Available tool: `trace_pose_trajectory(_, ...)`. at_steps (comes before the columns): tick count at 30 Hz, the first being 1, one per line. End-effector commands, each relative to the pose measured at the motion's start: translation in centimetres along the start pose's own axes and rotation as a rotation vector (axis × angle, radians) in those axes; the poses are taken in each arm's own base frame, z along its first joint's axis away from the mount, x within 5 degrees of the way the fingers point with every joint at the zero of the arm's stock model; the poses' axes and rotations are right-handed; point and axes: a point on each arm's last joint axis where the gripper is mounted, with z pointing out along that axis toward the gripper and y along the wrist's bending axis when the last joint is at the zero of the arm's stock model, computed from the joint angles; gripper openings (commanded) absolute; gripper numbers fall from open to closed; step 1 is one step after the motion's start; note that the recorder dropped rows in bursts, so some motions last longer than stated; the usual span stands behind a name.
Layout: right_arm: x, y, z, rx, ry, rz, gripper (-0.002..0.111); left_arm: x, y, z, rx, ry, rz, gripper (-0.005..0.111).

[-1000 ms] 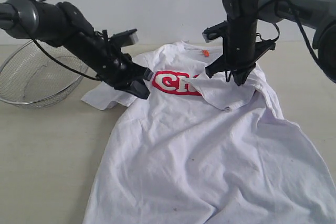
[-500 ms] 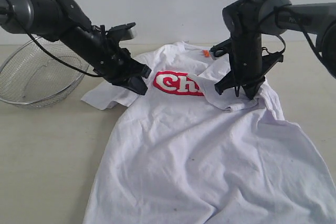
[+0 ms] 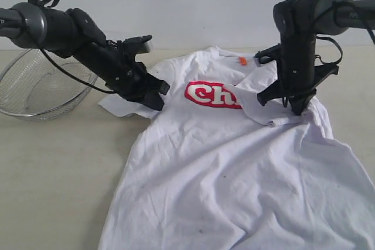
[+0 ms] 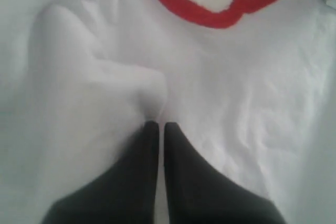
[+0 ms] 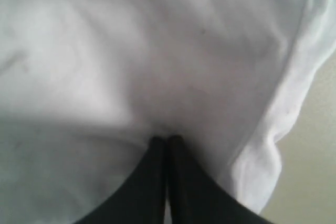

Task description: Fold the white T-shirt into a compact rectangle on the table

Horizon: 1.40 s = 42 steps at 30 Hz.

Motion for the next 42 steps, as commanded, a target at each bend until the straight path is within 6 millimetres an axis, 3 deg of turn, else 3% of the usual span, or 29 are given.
trace_pose_trajectory(1,0.5,1.6,-4.2,-0.167,-0.075,-0.049,0.0,-1.5,0.1,-2.6,-0.072,-0.107,0.043,0.004)
trace_pose_trajectory(4,0.5,4.1,-6.1,-0.325,-0.135,-0.125,0.0,-1.9,1.5,-3.8,-0.125,-0.164,-0.042,0.004)
trace_pose_trajectory(7,0.6,6.9,-6.4,-0.438,-0.146,-0.224,0.0,-2.1,3.2,-4.6,-0.131,-0.225,-0.128,0.004)
trace_pose_trajectory(13,1.2,10.6,-5.4,-0.424,-0.14,-0.302,0.0,-0.9,6.0,-4.8,-0.016,-0.223,-0.271,0.004)
trace_pose_trajectory(18,1.5,12.3,-5.0,-0.425,-0.134,-0.329,0.0,-1.1,6.8,-5.0,-0.085,-0.265,-0.264,0.004)
trace_pose_trajectory(26,1.5,11.6,-4.5,-0.329,-0.117,-0.335,0.0,-0.6,8.3,-5.2,-0.263,-0.218,-0.191,0.004)
trace_pose_trajectory(32,3.6,11.5,-0.6,-0.273,-0.022,-0.316,0.0,0.0,9.5,-5.7,-0.337,-0.184,-0.192,0.004)
trace_pose_trajectory(36,4.8,11.6,1.2,-0.25,0.014,-0.302,0.0,-0.2,8.7,-5.6,-0.253,-0.195,-0.213,0.004)
trace_pose_trajectory(42,6.7,10.7,3.1,-0.133,0.117,-0.271,0.0,-1.2,5.6,-4.3,-0.145,-0.205,-0.159,0.004)
